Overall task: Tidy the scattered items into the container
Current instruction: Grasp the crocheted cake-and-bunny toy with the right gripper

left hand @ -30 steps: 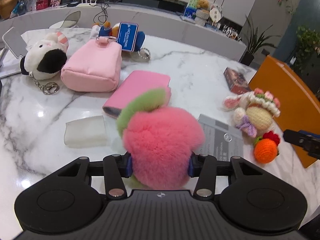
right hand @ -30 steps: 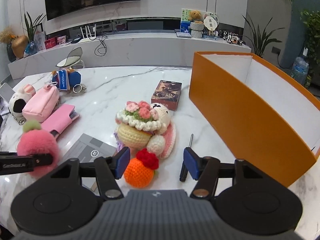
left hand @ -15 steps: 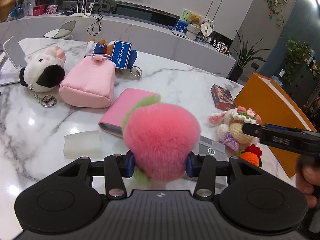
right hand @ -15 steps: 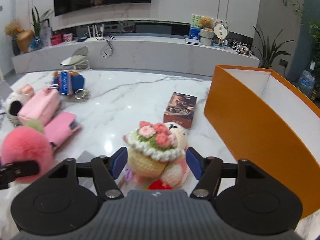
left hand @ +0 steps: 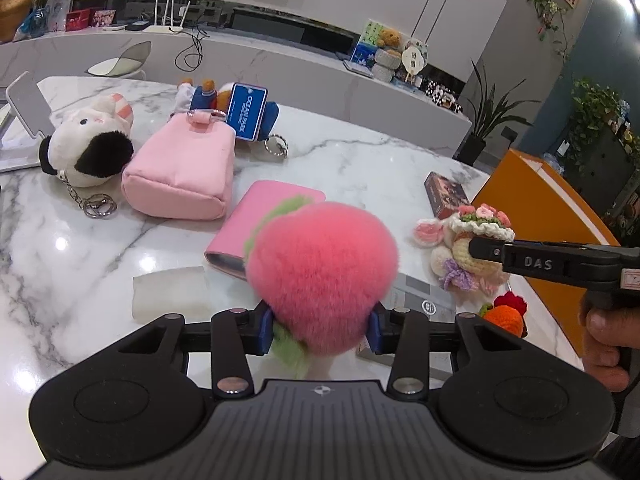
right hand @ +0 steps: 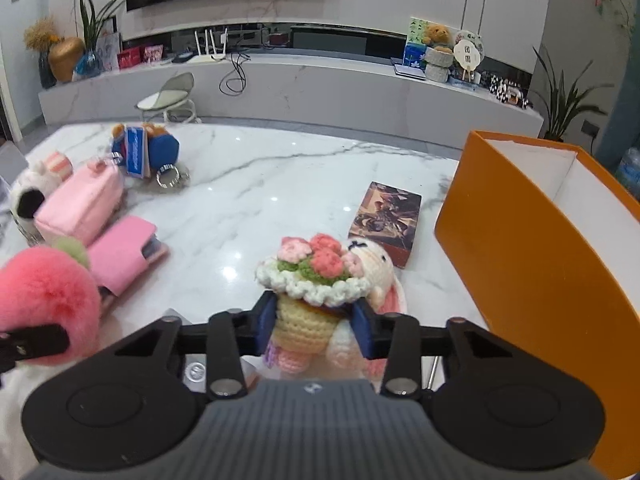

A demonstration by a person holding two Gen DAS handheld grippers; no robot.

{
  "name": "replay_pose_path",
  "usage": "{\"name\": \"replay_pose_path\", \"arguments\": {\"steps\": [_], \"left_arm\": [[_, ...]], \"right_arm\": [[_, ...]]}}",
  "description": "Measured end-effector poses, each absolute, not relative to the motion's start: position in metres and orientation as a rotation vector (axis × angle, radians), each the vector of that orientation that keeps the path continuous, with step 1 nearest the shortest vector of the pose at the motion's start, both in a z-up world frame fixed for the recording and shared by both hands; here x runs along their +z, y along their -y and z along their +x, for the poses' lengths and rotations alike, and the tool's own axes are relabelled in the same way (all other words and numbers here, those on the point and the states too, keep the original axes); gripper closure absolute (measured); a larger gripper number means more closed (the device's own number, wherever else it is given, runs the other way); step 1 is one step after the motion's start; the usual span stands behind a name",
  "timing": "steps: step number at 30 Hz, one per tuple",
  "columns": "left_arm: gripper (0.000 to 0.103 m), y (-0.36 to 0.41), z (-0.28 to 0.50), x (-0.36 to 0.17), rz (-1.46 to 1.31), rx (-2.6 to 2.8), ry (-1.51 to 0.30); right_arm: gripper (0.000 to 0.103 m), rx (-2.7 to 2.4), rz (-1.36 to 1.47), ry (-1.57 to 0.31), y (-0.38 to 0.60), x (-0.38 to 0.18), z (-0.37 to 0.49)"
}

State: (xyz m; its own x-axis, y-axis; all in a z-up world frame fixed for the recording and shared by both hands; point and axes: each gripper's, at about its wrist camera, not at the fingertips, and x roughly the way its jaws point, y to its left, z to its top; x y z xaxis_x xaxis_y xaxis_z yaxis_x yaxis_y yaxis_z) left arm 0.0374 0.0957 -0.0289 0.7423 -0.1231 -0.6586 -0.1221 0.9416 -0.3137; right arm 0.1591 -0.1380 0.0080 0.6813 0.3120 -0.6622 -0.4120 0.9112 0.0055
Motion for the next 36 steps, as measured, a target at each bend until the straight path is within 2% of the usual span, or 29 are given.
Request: {"name": "replay_pose_path", "arguments": {"steps": [2,6,8,9,12,13,14,15,16,18,23,24,26,27,33,36], "left_arm": [[0.060,-0.096,0.036,-0.028,-0.353,-0.004,-0.728],[0.065,-0.095,0.034,-0.024,-0.341,-0.005,-0.713],[0.098,-0.093,0.035,-0.026,-0.335,-0.008,-0.724],[0.097,-0.093,0.035,-0.027,-0.333,-0.011,-0.731],[0.089,-0.089,0.038,-0.034,-0.312,-0.013,-0.764],[0.083,-0.087,0.038,-0.036,-0.299,-0.008,-0.764],[0.070,-0.085,0.037,-0.036,-0.284,-0.003,-0.759],[0.061,-0.084,0.036,-0.035,-0.268,0.001,-0.749],[0.040,-0.083,0.035,-0.034,-0.254,0.004,-0.731],[0.027,-0.081,0.032,-0.030,-0.232,0.004,-0.672],[0.019,-0.068,0.041,-0.027,-0.173,-0.019,-0.631],[0.019,-0.065,0.046,-0.029,-0.161,-0.032,-0.649],[0.019,-0.059,0.056,-0.034,-0.143,-0.040,-0.675],[0.019,-0.056,0.060,-0.037,-0.136,-0.041,-0.684],[0.016,-0.049,0.076,-0.046,-0.120,-0.058,-0.704],[0.019,-0.046,0.080,-0.049,-0.110,-0.067,-0.706]], "right_arm": [[0.062,0.416,-0.135,-0.712,0.140,0.013,0.158],[0.064,0.433,-0.108,-0.710,0.145,0.022,0.156],[0.068,0.437,-0.090,-0.715,0.149,0.025,0.154],[0.068,0.438,-0.094,-0.720,0.150,0.024,0.153],[0.068,0.445,-0.107,-0.745,0.152,0.021,0.152],[0.068,0.445,-0.110,-0.750,0.153,0.020,0.151],[0.068,0.445,-0.114,-0.753,0.153,0.019,0.151],[0.068,0.447,-0.117,-0.754,0.153,0.019,0.151],[0.068,0.447,-0.117,-0.755,0.153,0.019,0.151],[0.067,0.448,-0.115,-0.759,0.152,0.019,0.152],[0.060,0.436,-0.129,-0.784,0.148,0.012,0.156],[0.055,0.431,-0.137,-0.782,0.147,0.010,0.156],[0.032,0.410,-0.161,-0.765,0.143,0.009,0.157],[0.029,0.398,-0.175,-0.750,0.142,0.008,0.157],[0.021,0.382,-0.210,-0.786,0.133,-0.006,0.172],[0.026,0.360,-0.242,-0.813,0.126,-0.019,0.181]]}}
